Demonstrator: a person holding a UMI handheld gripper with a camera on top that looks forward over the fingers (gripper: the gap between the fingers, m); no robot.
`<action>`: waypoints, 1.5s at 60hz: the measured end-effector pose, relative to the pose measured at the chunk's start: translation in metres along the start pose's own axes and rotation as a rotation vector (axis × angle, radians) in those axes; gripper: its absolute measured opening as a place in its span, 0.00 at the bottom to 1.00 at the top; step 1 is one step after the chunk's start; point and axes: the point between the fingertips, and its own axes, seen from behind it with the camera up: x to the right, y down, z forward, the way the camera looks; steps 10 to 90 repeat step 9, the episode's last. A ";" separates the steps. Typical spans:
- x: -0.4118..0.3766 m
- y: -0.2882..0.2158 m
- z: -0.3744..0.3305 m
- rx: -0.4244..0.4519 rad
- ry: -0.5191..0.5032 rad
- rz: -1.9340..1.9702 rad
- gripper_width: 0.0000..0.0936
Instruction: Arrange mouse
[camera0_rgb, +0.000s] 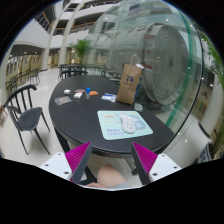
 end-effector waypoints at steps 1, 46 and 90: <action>0.000 0.000 0.001 0.001 -0.001 0.000 0.88; 0.000 0.005 0.007 -0.019 -0.001 -0.003 0.88; 0.000 0.005 0.007 -0.019 -0.001 -0.003 0.88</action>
